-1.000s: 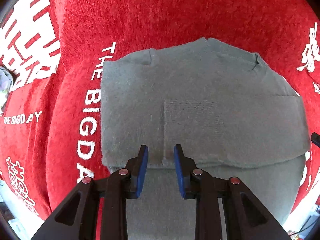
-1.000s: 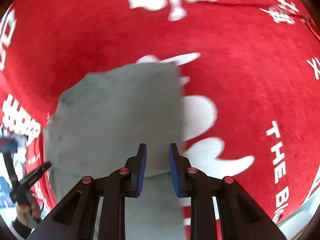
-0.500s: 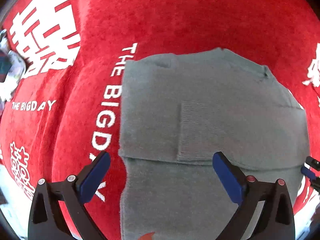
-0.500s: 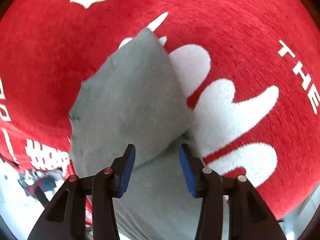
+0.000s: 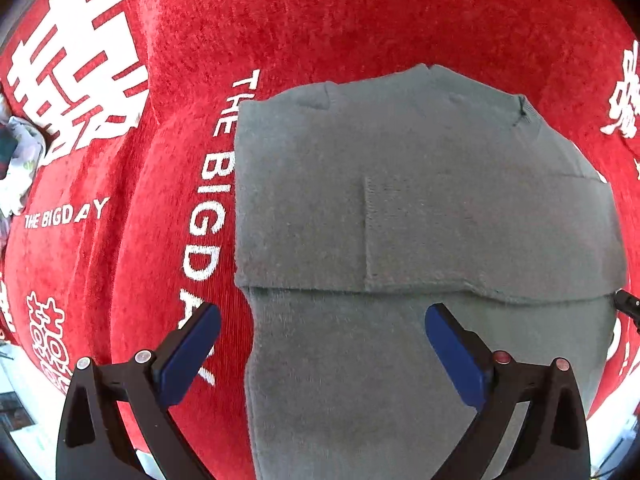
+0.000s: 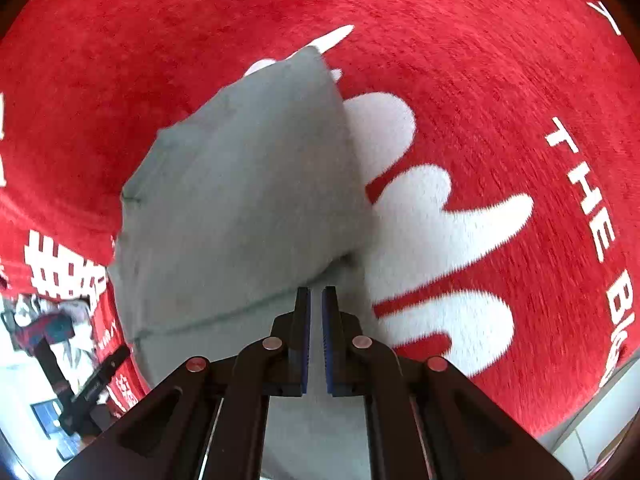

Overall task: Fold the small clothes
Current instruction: 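Position both tools open at the hem of the grey sweater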

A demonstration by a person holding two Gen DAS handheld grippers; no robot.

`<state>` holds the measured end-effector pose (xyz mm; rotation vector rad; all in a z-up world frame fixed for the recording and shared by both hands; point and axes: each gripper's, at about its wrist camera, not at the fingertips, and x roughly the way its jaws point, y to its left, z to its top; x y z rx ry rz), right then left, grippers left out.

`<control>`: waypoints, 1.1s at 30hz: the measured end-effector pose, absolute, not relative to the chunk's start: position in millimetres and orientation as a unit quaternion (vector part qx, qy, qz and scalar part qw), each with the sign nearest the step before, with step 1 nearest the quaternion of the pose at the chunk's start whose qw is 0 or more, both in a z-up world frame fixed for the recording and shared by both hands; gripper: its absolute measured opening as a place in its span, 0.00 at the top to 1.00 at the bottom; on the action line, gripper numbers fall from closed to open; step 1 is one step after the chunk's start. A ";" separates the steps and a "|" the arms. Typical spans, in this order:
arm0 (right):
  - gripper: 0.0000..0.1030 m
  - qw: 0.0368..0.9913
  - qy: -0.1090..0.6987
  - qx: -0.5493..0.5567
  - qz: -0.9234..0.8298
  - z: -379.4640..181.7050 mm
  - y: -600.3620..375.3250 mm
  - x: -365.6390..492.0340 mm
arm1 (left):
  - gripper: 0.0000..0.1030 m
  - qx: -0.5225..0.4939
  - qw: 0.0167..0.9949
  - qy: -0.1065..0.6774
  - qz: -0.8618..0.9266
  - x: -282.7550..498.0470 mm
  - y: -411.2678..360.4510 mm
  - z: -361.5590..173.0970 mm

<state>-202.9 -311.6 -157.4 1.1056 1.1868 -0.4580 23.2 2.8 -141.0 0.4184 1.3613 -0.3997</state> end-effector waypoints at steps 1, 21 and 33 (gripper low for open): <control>0.93 0.667 0.528 0.487 -0.200 -155.0 -308.6 -203.1 | 0.01 0.193 0.738 0.621 -0.184 22.0 2.3 -139.6; 0.24 0.691 0.522 0.470 -0.172 -120.4 -242.6 -180.5 | 0.01 0.190 0.724 0.633 -0.199 19.7 23.4 -128.1; 0.00 0.729 0.501 0.447 -0.130 -110.4 -195.7 -185.3 | 0.01 0.194 0.704 0.643 -0.229 0.6 53.9 -140.0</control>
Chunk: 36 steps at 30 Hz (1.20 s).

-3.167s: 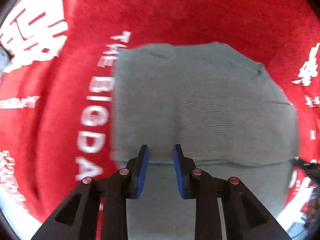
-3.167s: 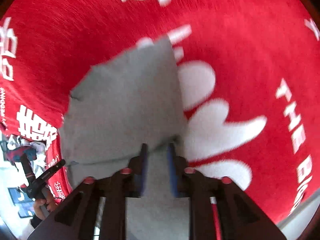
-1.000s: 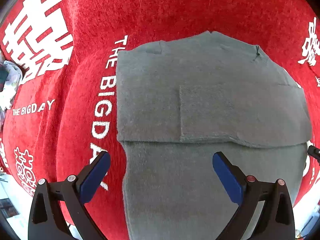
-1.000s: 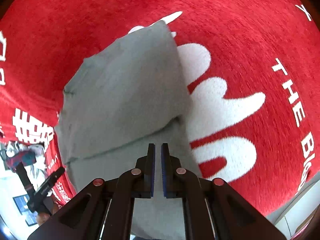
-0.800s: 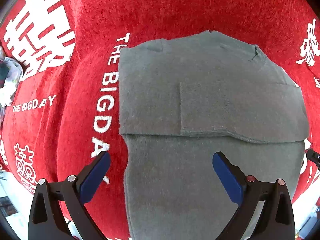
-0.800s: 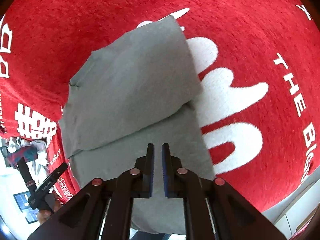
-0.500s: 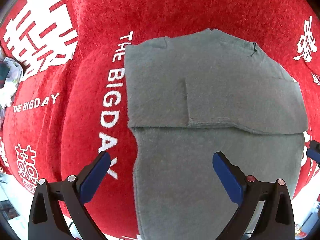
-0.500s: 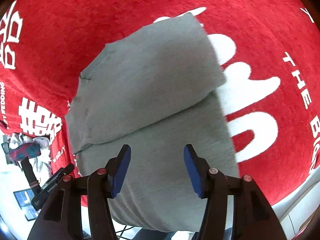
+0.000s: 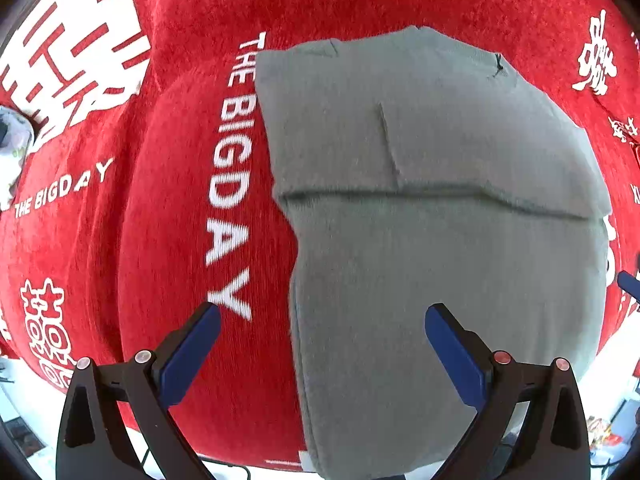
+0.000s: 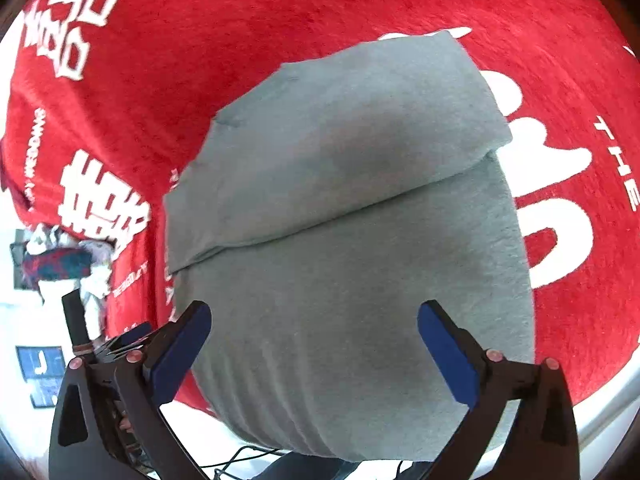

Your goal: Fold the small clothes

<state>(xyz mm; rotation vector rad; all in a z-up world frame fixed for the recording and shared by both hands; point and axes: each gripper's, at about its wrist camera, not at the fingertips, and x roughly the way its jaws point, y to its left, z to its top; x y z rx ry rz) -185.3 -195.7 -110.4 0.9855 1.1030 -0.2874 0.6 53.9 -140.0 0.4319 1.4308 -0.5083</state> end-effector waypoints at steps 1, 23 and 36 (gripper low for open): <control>0.00 0.726 0.505 0.450 -0.121 -111.7 -193.8 -186.4 | 0.01 0.189 0.704 0.645 -0.230 -2.2 57.1 -139.7; 0.32 0.626 0.634 0.450 -0.057 -217.4 -151.2 -351.3 | 0.01 0.133 0.648 0.723 -0.200 -148.5 139.6 -212.4; 0.84 0.626 0.616 0.478 -0.006 -261.3 -138.9 -349.4 | 0.57 0.104 0.646 0.721 -0.227 -174.1 140.6 -224.2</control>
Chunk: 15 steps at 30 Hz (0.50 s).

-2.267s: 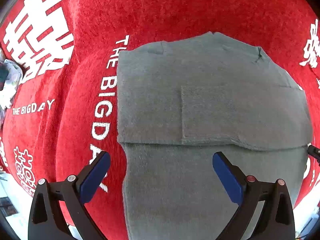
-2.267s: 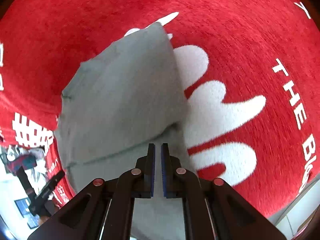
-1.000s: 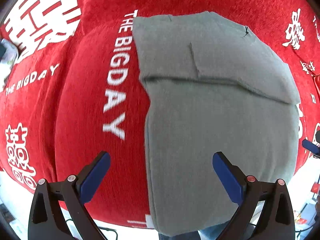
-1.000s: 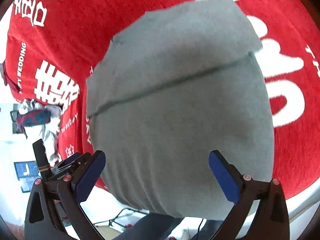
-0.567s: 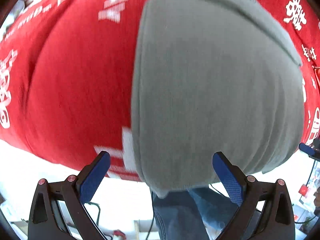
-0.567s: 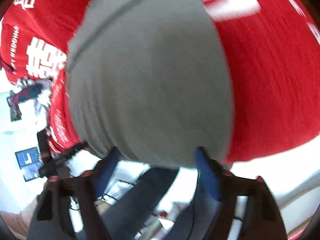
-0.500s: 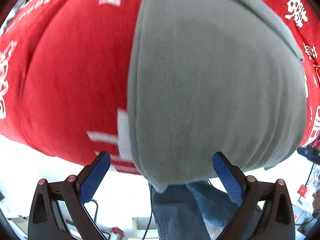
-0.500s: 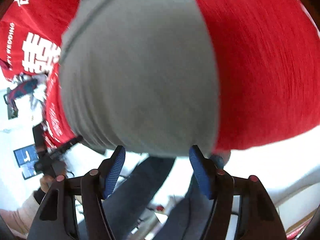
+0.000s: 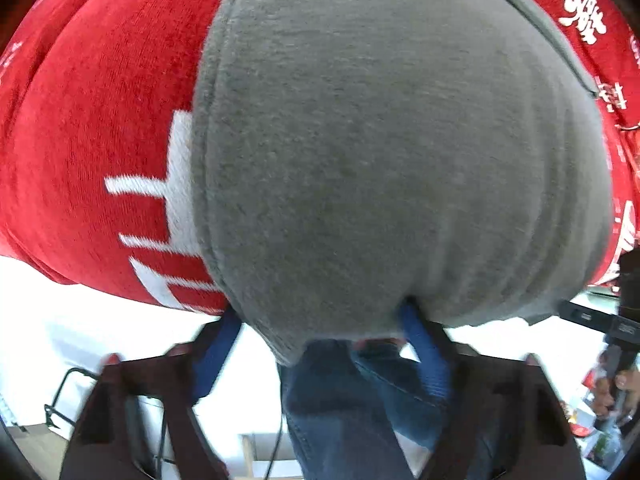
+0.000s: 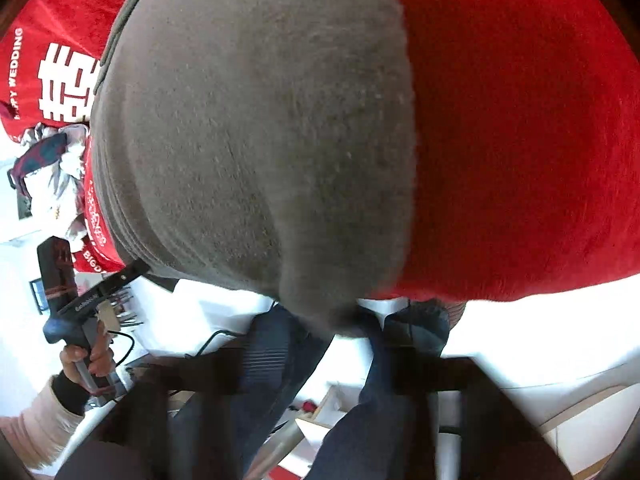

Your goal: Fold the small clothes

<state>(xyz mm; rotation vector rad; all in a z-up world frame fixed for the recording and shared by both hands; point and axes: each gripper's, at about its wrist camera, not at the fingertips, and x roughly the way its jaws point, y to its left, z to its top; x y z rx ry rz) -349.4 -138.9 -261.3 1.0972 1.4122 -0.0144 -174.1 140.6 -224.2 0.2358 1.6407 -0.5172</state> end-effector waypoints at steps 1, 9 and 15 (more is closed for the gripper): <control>0.84 0.627 0.607 0.489 0.001 -257.4 -138.6 -350.2 | 0.73 0.099 0.638 0.725 -0.240 -176.5 141.3 -221.5; 0.85 0.664 0.510 0.541 0.075 -177.0 -151.7 -323.1 | 0.90 0.056 0.626 0.709 -0.320 -164.2 138.6 -152.6; 0.85 0.709 0.438 0.549 0.065 -131.2 -203.8 -235.7 | 0.90 -0.003 0.662 0.662 -0.352 -93.0 121.4 -102.9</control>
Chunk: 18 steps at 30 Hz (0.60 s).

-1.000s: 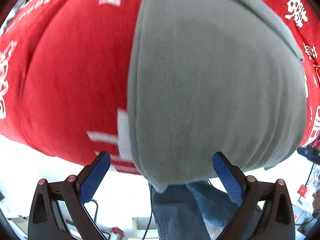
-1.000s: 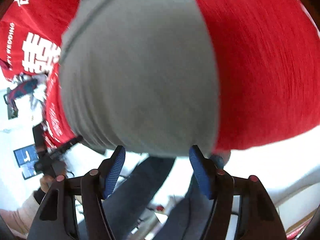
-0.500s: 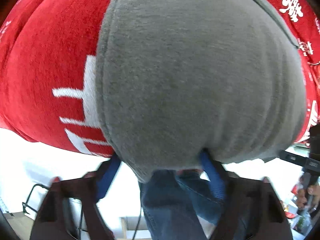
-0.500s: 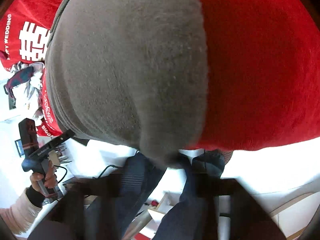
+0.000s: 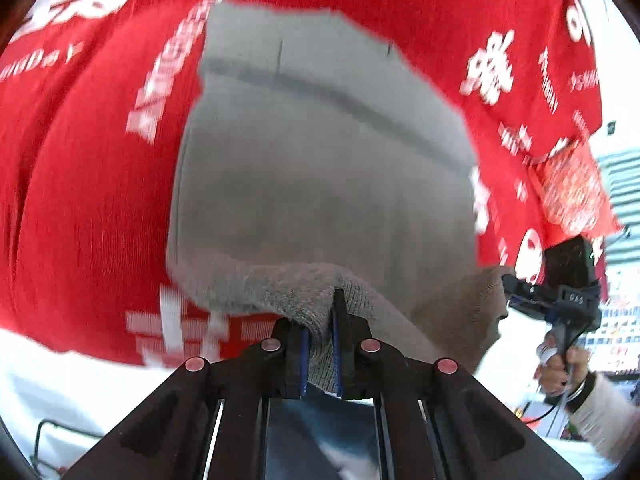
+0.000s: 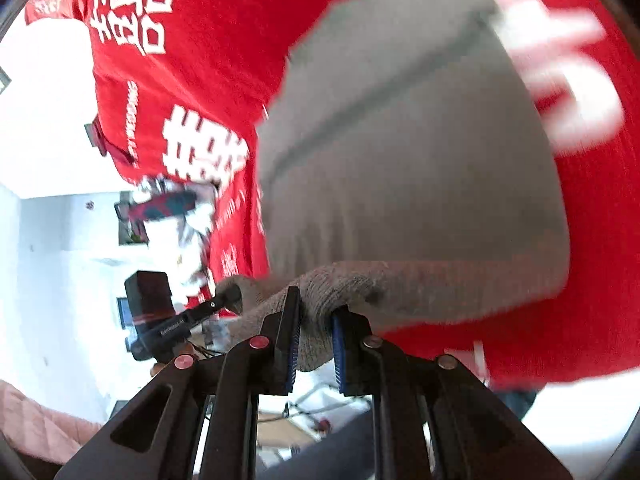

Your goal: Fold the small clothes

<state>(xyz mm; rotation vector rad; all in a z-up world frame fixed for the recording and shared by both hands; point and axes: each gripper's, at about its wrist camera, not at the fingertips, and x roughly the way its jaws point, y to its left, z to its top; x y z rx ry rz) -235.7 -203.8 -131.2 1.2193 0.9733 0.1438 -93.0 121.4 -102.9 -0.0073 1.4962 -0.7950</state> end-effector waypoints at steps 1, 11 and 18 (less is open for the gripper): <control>0.85 0.709 0.438 0.549 0.065 -131.2 -203.8 -235.7 | 0.90 -0.007 0.669 0.654 -0.355 -76.2 114.0 -100.8; 0.82 0.683 0.463 0.561 -0.066 -164.3 -268.8 -144.6 | 0.90 0.049 0.696 0.633 -0.336 32.7 41.3 -130.9; 0.48 0.678 0.446 0.570 -0.125 -150.3 -288.8 -158.8 | 0.32 0.093 0.695 0.643 -0.309 48.9 44.7 -119.4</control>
